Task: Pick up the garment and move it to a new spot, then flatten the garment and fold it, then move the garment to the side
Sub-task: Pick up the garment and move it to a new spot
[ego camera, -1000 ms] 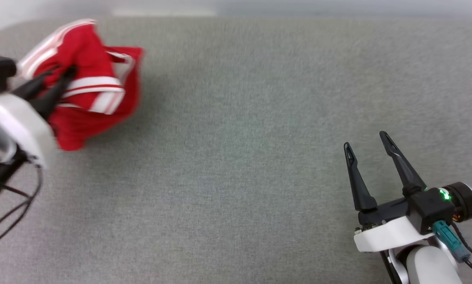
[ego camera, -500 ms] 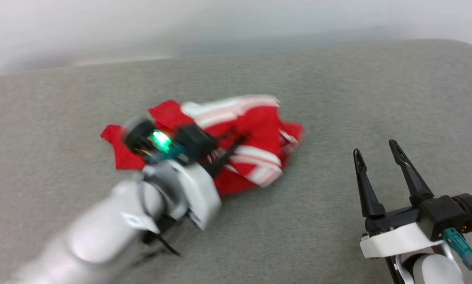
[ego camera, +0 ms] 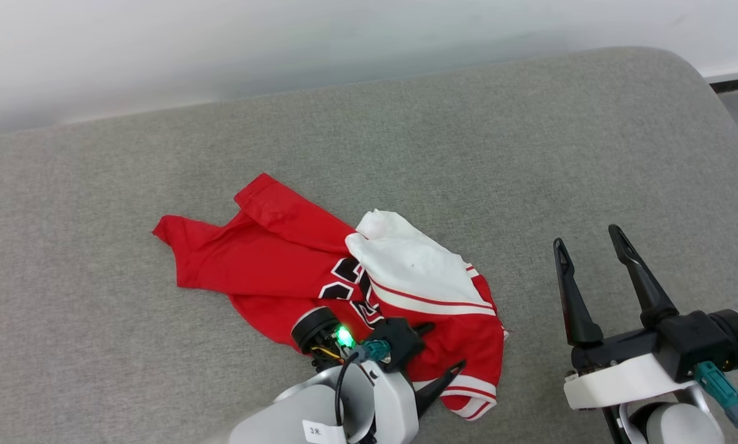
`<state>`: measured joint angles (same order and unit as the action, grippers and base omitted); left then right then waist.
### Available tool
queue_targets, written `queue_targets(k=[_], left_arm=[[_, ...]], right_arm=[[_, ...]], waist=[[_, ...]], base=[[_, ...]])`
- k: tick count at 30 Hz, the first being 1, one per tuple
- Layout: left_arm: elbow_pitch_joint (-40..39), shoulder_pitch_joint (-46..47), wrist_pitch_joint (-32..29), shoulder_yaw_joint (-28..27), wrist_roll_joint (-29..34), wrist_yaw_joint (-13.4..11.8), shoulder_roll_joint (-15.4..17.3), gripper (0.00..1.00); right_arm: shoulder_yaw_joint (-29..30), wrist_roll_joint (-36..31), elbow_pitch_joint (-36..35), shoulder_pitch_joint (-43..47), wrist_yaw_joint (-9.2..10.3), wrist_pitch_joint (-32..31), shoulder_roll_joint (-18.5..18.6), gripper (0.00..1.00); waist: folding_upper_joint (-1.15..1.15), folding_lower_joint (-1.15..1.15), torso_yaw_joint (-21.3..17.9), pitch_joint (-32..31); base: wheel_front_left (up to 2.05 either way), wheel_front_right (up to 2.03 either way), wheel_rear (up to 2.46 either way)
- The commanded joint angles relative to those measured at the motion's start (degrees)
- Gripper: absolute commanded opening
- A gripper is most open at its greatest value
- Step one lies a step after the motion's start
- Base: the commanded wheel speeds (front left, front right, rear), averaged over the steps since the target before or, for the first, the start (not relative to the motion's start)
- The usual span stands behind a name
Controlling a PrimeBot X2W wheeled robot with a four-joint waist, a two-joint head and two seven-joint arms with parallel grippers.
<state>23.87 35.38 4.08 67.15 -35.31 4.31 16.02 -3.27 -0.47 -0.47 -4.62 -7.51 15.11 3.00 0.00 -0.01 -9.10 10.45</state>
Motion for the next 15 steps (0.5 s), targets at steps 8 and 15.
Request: queue_targets(k=[8, 15], left_arm=[[-0.50, 0.15, 9.24, -6.46, -1.16, -3.21, 2.02, 1.00], [-9.25, -2.77, 11.17, -18.99, 0.68, -9.71, 7.41, 1.00]], right_arm=[[0.57, -0.99, 0.71, 1.84, 0.04, 0.08, -0.22, 1.00], [1.44, -1.90, 0.79, 3.11, 0.04, 0.08, -0.20, 1.00]], waist=[[0.00, 0.01, 3.63, -4.16], [0.00, 0.01, 6.95, -6.86]], base=[[0.00, 0.00, 0.00], [0.00, 0.00, 0.00]])
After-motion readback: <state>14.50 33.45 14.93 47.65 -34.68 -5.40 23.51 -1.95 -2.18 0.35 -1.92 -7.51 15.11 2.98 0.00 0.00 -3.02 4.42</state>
